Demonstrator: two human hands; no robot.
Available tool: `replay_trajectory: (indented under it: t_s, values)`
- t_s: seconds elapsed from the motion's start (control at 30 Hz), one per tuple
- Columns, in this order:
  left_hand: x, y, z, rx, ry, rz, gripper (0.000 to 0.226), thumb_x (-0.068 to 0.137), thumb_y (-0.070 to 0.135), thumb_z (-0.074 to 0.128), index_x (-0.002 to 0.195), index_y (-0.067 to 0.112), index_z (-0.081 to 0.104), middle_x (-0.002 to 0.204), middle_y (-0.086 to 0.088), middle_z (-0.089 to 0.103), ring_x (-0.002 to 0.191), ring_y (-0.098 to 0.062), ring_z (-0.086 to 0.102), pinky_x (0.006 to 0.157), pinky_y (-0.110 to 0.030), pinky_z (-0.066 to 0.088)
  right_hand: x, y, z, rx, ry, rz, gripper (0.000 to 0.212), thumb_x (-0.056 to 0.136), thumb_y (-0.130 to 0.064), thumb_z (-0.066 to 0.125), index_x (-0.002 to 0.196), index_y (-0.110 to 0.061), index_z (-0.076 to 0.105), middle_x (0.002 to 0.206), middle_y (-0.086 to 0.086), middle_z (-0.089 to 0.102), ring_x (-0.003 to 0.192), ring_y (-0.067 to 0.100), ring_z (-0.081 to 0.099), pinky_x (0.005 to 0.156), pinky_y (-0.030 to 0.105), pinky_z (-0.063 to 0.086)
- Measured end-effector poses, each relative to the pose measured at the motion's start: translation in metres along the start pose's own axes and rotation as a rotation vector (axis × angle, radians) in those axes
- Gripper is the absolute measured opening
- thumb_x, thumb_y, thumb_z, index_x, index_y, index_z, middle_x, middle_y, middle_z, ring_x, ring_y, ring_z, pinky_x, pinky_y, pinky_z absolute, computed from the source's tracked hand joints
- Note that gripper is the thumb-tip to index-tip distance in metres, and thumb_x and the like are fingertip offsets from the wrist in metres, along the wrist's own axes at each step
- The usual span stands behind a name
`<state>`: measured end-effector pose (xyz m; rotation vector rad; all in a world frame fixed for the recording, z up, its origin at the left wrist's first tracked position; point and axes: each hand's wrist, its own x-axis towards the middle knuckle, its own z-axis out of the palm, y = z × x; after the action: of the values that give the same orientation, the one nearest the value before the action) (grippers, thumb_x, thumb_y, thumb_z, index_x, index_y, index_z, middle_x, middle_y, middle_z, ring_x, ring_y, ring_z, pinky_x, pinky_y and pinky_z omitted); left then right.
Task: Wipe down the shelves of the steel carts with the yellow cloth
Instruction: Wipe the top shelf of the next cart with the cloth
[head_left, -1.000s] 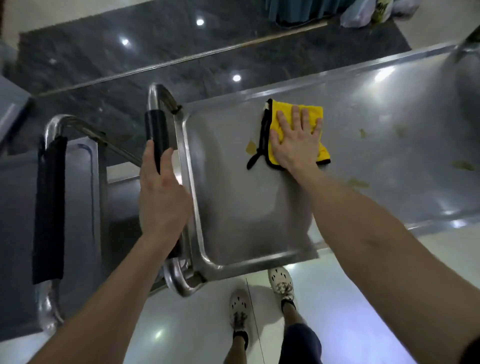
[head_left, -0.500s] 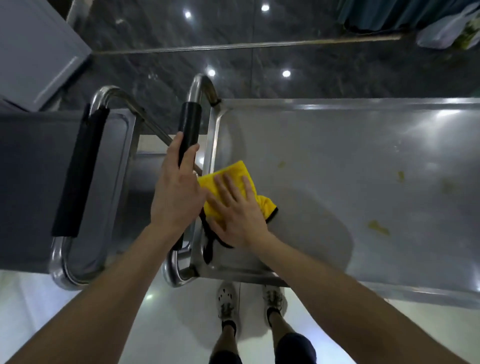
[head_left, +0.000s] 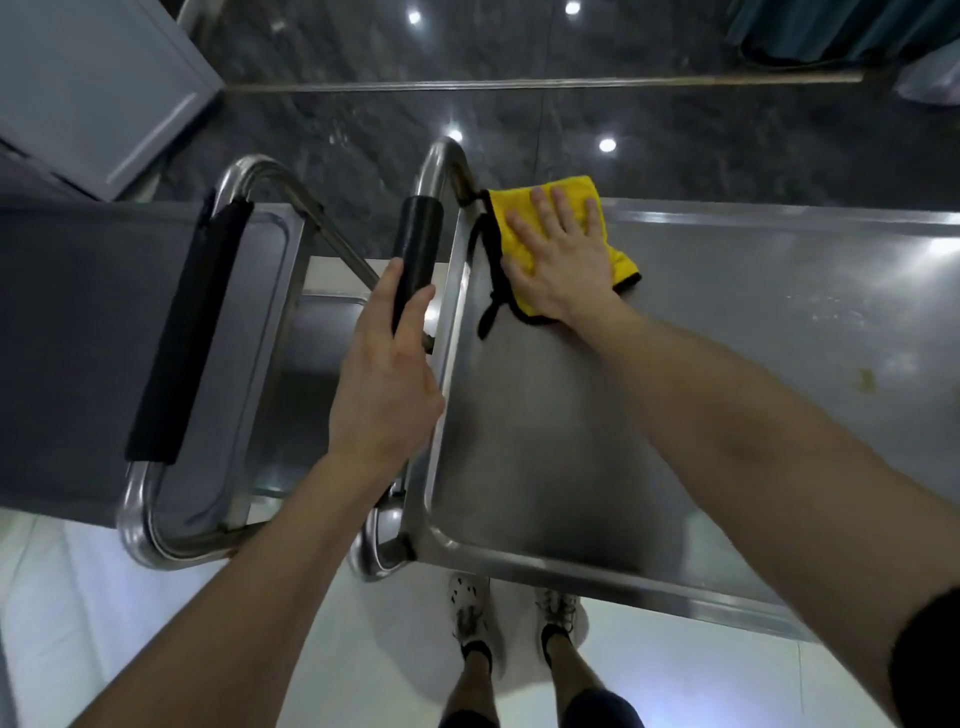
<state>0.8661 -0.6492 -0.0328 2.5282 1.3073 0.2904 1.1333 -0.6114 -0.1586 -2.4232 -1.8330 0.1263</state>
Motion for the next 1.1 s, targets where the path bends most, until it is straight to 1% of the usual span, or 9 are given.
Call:
replay_trajectory:
  t_s: [0.1, 0.23, 0.37, 0.47, 0.6, 0.77, 0.9, 1.0, 1.1]
  values:
    - [0.0, -0.005, 0.0, -0.005, 0.003, 0.006, 0.069, 0.095, -0.005, 0.061, 0.16, 0.01, 0.045, 0.179, -0.008, 0.017, 0.161, -0.03, 0.033, 0.121, -0.05, 0.046, 0.022, -0.043, 0.007, 0.018, 0.02, 0.075, 0.073, 0.105, -0.065, 0.024, 0.17, -0.031, 0.027, 0.179, 0.014, 0.015, 0.166, 0.037, 0.008, 0.128, 0.07, 0.003]
    - [0.004, -0.008, -0.002, -0.008, -0.007, 0.006, 0.07, 0.094, -0.005, 0.061, 0.16, 0.01, 0.045, 0.178, -0.009, 0.017, 0.16, -0.031, 0.034, 0.12, -0.05, 0.047, -0.001, -0.056, 0.006, 0.054, -0.021, 0.094, 0.076, 0.106, -0.062, 0.023, 0.17, -0.023, 0.026, 0.177, 0.022, 0.013, 0.165, 0.043, 0.006, 0.127, 0.071, 0.004]
    - [0.005, -0.007, -0.004, 0.007, -0.005, 0.016, 0.068, 0.095, -0.001, 0.059, 0.16, 0.011, 0.045, 0.178, -0.01, 0.018, 0.16, -0.031, 0.034, 0.12, -0.049, 0.047, -0.085, -0.096, 0.007, 0.077, -0.018, 0.055, 0.075, 0.107, -0.061, 0.026, 0.171, -0.022, 0.024, 0.176, 0.026, 0.016, 0.164, 0.045, 0.008, 0.126, 0.071, 0.005]
    - [0.004, -0.006, -0.003, 0.032, -0.008, 0.005, 0.069, 0.094, -0.001, 0.058, 0.16, 0.014, 0.044, 0.179, -0.008, 0.016, 0.159, -0.033, 0.033, 0.116, -0.05, 0.05, -0.171, -0.139, 0.021, 0.097, -0.012, 0.0, 0.073, 0.108, -0.059, 0.029, 0.171, -0.022, 0.023, 0.176, 0.025, 0.013, 0.164, 0.046, 0.004, 0.125, 0.073, 0.007]
    - [0.006, -0.006, -0.003, 0.031, -0.02, 0.012, 0.075, 0.089, -0.002, 0.063, 0.159, 0.015, 0.045, 0.178, -0.009, 0.016, 0.157, -0.037, 0.036, 0.114, -0.05, 0.051, -0.26, -0.166, 0.039, 0.154, -0.003, -0.108, 0.071, 0.11, -0.056, 0.035, 0.172, -0.025, 0.022, 0.18, 0.016, 0.005, 0.166, 0.039, -0.001, 0.127, 0.071, 0.01]
    - [0.006, -0.005, -0.002, 0.021, -0.048, 0.018, 0.072, 0.093, -0.001, 0.061, 0.16, 0.018, 0.042, 0.179, -0.005, 0.012, 0.159, -0.037, 0.031, 0.117, -0.053, 0.049, -0.294, -0.122, 0.032, 0.201, 0.021, -0.126, 0.065, 0.108, -0.059, 0.044, 0.167, -0.034, 0.037, 0.179, 0.002, 0.018, 0.167, 0.027, 0.008, 0.129, 0.064, 0.014]
    - [0.005, -0.006, -0.002, 0.004, -0.054, 0.027, 0.071, 0.096, -0.002, 0.061, 0.161, 0.016, 0.04, 0.178, -0.007, 0.012, 0.159, -0.038, 0.031, 0.121, -0.057, 0.045, -0.301, -0.049, 0.02, 0.116, 0.054, -0.036, 0.066, 0.105, -0.061, 0.049, 0.165, -0.035, 0.04, 0.178, 0.001, 0.022, 0.166, 0.026, 0.014, 0.128, 0.064, 0.019]
    - [0.003, -0.005, -0.001, -0.022, -0.049, 0.014, 0.071, 0.097, -0.003, 0.061, 0.162, 0.017, 0.039, 0.178, -0.006, 0.013, 0.159, -0.038, 0.032, 0.124, -0.056, 0.043, -0.266, 0.015, 0.003, 0.049, 0.076, 0.114, 0.066, 0.104, -0.061, 0.052, 0.165, -0.035, 0.041, 0.176, 0.003, 0.027, 0.165, 0.026, 0.019, 0.128, 0.062, 0.02]
    - [0.004, -0.005, -0.001, -0.029, -0.036, 0.004, 0.07, 0.098, -0.003, 0.06, 0.162, 0.015, 0.04, 0.178, -0.008, 0.015, 0.156, -0.039, 0.037, 0.123, -0.056, 0.043, -0.201, 0.067, -0.008, 0.001, 0.039, 0.323, 0.068, 0.106, -0.065, 0.041, 0.168, -0.037, 0.033, 0.179, 0.003, 0.02, 0.166, 0.026, 0.013, 0.131, 0.058, 0.007]
